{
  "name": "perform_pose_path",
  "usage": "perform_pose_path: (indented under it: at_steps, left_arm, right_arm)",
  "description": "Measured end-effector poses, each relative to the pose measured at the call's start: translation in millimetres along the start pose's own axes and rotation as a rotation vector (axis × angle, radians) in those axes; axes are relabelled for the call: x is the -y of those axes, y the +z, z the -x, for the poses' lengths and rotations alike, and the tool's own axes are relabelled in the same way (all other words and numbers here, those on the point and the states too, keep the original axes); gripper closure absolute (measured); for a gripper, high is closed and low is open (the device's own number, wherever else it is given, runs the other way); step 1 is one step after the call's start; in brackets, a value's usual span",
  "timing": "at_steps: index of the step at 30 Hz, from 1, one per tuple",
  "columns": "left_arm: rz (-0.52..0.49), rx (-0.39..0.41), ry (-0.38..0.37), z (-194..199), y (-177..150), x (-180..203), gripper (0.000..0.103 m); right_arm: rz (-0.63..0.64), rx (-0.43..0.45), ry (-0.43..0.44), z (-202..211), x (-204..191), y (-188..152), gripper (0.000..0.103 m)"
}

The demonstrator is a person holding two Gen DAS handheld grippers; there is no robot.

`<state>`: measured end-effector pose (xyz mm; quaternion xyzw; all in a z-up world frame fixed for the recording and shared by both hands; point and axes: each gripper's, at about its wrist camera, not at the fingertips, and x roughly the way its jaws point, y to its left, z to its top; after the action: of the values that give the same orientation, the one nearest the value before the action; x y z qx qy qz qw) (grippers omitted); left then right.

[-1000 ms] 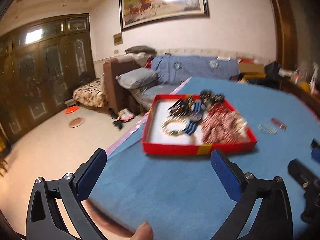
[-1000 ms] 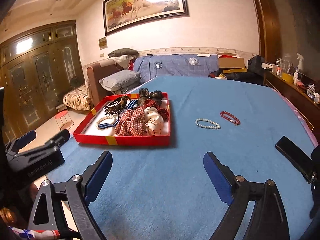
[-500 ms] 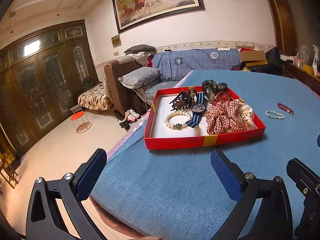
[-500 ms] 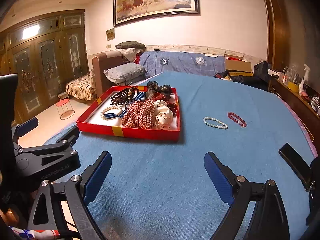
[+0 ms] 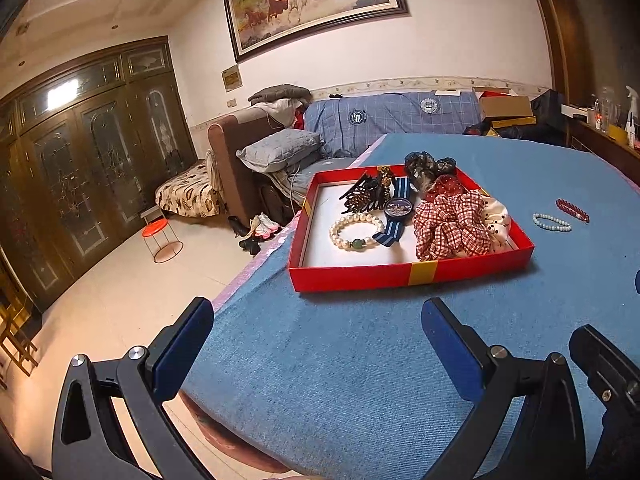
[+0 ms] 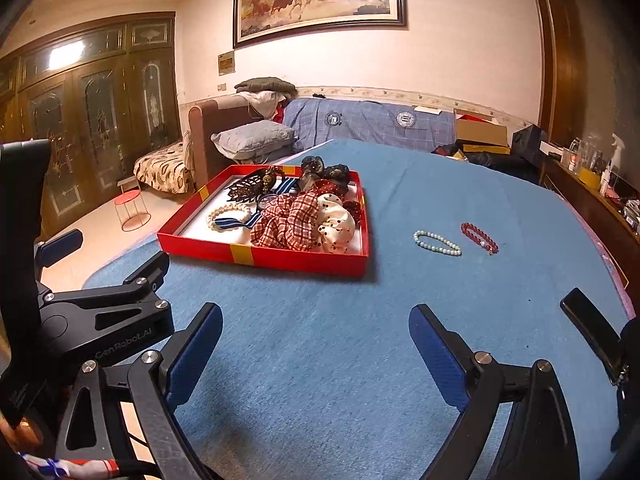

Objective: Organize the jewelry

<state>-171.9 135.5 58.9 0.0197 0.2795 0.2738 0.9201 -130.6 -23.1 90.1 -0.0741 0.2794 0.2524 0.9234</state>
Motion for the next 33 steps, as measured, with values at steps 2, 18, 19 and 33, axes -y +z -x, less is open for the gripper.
perform_pose_path:
  at_steps: [2, 18, 19, 33]
  left_arm:
    - [0.000, -0.001, 0.002, -0.7, -0.5, 0.1, 0.000]
    - [0.003, -0.015, -0.005, -6.0, -3.5, -1.9, 0.000]
    - [0.003, -0.015, -0.005, -5.8, -3.5, -1.7, 0.000]
    - [0.000, -0.020, -0.006, -8.0, -6.2, -3.5, 0.000]
  right_arm:
    - [0.004, -0.001, -0.001, 0.1, -1.5, 0.1, 0.006]
    - [0.014, -0.007, -0.008, -1.9, -7.1, -0.4, 0.006]
    - [0.013, -0.008, -0.008, -2.0, -7.2, -0.4, 0.005]
    - [0.020, -0.008, -0.011, -1.8, -10.1, -2.1, 0.005]
